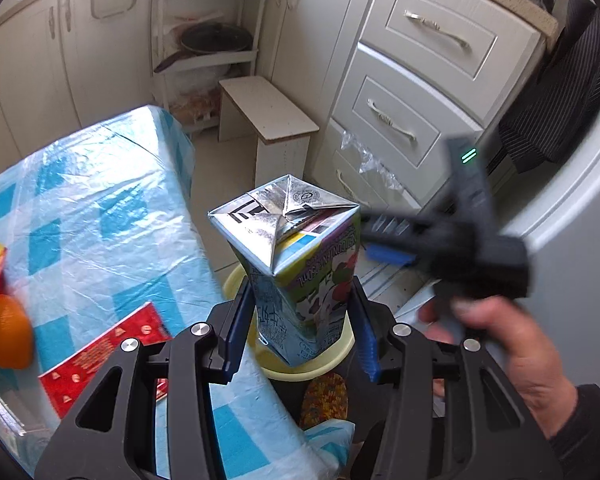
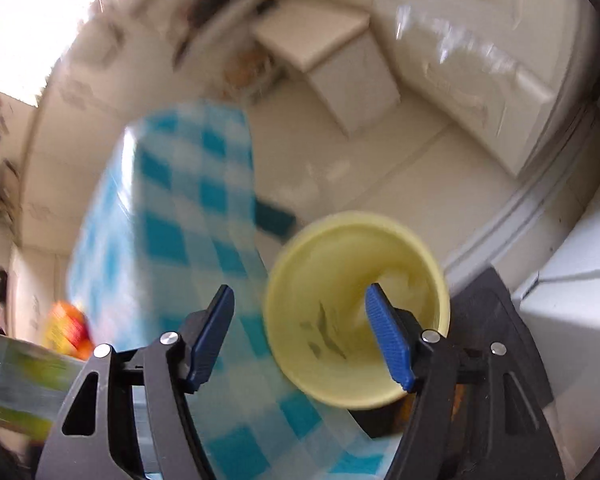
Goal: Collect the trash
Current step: 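Carry the carton with the left gripper to the yellow bin while the right drops the tissue there, then move the left gripper to the plastic bottle while the right gripper moves to the red wrapper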
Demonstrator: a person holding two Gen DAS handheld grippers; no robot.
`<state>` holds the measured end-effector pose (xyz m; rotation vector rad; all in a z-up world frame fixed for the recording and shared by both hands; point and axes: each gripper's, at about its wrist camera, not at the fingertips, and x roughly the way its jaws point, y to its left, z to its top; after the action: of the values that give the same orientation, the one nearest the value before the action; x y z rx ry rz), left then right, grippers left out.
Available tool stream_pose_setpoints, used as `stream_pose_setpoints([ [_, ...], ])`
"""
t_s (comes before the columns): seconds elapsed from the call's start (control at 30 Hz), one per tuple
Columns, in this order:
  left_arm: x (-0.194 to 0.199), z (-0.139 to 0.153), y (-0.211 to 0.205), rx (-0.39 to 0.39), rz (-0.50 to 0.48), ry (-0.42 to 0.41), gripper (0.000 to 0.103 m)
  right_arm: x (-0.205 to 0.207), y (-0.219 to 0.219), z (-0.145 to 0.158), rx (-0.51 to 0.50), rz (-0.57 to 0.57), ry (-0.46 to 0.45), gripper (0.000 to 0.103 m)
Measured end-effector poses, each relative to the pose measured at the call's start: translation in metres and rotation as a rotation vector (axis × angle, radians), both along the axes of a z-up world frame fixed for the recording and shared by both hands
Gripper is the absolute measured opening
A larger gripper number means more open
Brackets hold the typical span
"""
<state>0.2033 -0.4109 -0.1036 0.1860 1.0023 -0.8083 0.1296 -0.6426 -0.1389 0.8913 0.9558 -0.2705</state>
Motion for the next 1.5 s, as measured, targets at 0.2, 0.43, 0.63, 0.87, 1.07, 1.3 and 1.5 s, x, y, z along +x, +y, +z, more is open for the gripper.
stream_pose_setpoints([
  [0.2,0.010,-0.038,-0.040,0.094,0.011,0.031,0.044,-0.021,-0.014,0.056,-0.048,-0.115,-0.198,0.074],
  [0.43,0.019,-0.063,-0.065,0.155,0.042,0.073,0.058,-0.015,-0.012,0.067,-0.040,-0.107,-0.229,0.075],
  [0.63,0.010,-0.040,-0.036,0.122,0.071,0.031,0.065,-0.003,0.002,0.067,-0.039,-0.098,-0.250,0.076],
  [0.87,-0.009,0.009,0.064,0.077,0.195,-0.075,0.075,0.015,0.029,0.070,-0.067,-0.011,-0.236,0.076],
  [1.07,-0.019,0.033,0.183,0.104,0.427,-0.141,0.080,0.037,0.100,0.077,-0.159,0.261,-0.209,0.079],
  [1.3,-0.014,0.030,0.289,0.091,0.659,-0.038,0.084,0.045,0.217,0.061,-0.371,0.684,-0.143,0.090],
  [1.5,0.000,0.007,0.309,0.020,0.747,0.122,0.085,0.045,0.257,0.033,-0.433,0.824,-0.069,0.091],
])
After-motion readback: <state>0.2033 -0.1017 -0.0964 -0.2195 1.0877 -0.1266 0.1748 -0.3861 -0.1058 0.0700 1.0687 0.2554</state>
